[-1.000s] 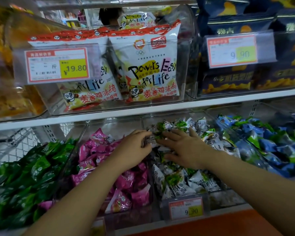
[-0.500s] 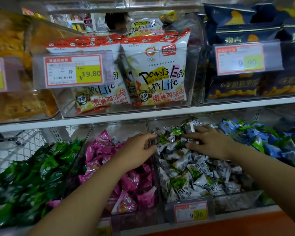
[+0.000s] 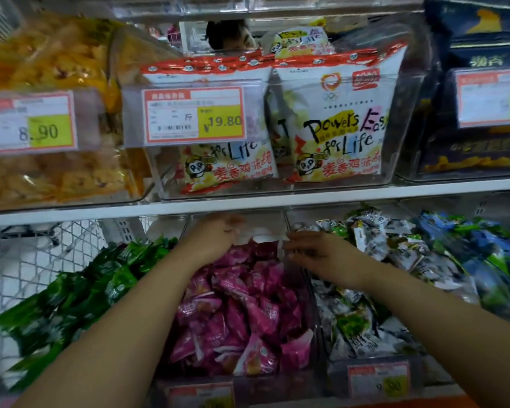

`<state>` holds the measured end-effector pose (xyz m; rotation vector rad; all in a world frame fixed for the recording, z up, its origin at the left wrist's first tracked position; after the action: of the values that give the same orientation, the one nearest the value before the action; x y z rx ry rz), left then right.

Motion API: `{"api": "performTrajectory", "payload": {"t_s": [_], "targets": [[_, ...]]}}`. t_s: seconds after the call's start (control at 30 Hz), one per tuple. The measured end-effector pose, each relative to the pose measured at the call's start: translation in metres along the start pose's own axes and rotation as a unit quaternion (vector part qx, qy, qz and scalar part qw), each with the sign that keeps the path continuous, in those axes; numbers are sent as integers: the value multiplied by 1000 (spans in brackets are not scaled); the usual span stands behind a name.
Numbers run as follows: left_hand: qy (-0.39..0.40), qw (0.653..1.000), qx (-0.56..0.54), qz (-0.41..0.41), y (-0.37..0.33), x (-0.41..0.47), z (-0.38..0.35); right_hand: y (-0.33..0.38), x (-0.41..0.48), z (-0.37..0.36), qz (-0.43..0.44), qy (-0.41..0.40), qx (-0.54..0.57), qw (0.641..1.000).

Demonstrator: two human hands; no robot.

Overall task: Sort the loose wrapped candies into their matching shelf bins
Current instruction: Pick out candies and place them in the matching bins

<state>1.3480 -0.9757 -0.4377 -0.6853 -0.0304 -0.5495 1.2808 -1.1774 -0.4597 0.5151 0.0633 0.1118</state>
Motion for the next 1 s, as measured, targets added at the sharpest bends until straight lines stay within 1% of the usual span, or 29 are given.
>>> {"api": "performTrajectory", "payload": {"t_s": [0.07,0.1,0.17,0.23,0.3,0.37,0.43,0.47,0.53,0.6,0.7,0.77,0.87,0.93,0.97,1.0], "targets": [[-32,998,37,30,7,-3,15,-1,3,2,-1,-14,-14,1000],[-55,997,34,44,11,-6,21,0,4,3,3,-23,-35,999],[-93,994,10,48,17,-13,31,13,5,7,22,-48,-59,997],[-105,993,18,45,17,-29,38,35,8,4,49,-54,-44,996],[-115,993,27,29,18,-45,44,62,13,-7,89,-13,-31,995],[-128,991,23,7,21,-62,49,85,19,-29,120,68,-44,989],[-136,990,31,6,26,-80,52,97,27,-52,131,128,-103,978],[-137,990,36,10,30,-88,53,98,31,-60,128,136,-148,971],[-132,991,33,11,38,-102,53,93,41,-64,132,118,-195,965],[-123,992,12,15,44,-113,51,84,47,-56,116,112,-194,968],[-116,993,-6,11,53,-117,48,70,53,-38,70,105,-175,977],[-122,992,-9,2,56,-117,48,66,54,-30,46,82,-166,982],[-111,994,-11,-10,55,-118,46,69,58,-27,30,1,-180,983],[-99,995,5,-11,55,-120,43,81,58,-28,31,-72,-156,985],[-94,995,13,-12,55,-121,43,91,57,-32,51,-89,-134,986],[-90,996,19,-13,56,-121,42,102,56,-38,87,-80,-122,985]]}}
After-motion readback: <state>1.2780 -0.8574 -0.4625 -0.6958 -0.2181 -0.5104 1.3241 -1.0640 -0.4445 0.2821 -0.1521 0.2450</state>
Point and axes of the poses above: each hand's wrist, its own x-axis towards the middle knuckle, its own z-axis out of the back of the hand, y = z × x, the point moved 2 cm from there along x, towards the middle knuckle, and after that the axes turned 10 degrees about -z, right-handed, at the moved point
